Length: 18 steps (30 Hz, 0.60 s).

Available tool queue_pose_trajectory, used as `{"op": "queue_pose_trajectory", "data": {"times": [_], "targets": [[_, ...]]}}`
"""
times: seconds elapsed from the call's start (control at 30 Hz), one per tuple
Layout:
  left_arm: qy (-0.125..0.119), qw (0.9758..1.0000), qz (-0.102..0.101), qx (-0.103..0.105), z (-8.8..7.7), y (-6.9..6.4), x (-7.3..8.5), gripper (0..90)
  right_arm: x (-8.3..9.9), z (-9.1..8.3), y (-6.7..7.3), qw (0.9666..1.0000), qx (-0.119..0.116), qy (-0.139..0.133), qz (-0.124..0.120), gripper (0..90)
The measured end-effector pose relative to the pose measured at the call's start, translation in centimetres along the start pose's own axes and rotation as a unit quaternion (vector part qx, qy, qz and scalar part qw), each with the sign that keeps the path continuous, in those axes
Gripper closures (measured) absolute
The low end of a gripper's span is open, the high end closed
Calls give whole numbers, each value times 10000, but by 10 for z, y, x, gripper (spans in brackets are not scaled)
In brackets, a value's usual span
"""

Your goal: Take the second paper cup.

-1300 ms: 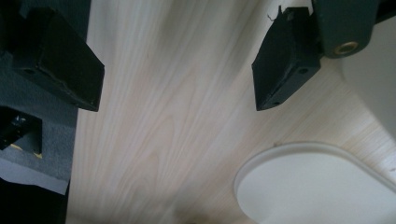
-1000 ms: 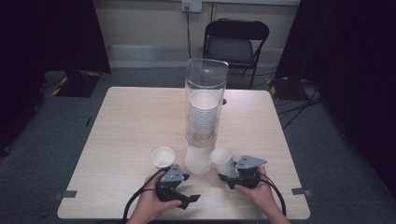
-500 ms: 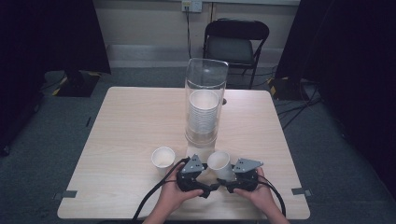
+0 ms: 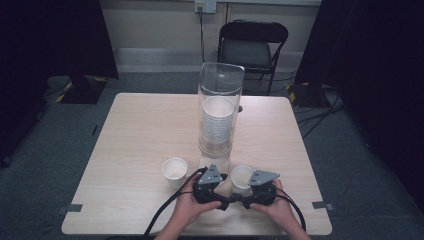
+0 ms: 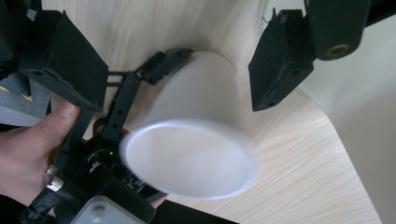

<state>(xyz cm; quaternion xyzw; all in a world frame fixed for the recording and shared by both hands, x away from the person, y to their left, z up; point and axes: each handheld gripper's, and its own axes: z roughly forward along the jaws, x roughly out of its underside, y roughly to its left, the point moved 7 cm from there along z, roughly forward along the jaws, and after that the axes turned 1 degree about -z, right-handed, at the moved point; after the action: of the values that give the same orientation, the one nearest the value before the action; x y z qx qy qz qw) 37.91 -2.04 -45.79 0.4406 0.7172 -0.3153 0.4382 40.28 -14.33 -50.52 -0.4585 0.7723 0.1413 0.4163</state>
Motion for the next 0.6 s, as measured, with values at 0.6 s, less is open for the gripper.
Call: {"op": "queue_pose_trajectory", "data": {"times": [0.6], "targets": [[1216, 9921, 254, 159, -29, -2, 69, 188, 42, -44, -39, 9988, -75, 414, 264, 141]]}}
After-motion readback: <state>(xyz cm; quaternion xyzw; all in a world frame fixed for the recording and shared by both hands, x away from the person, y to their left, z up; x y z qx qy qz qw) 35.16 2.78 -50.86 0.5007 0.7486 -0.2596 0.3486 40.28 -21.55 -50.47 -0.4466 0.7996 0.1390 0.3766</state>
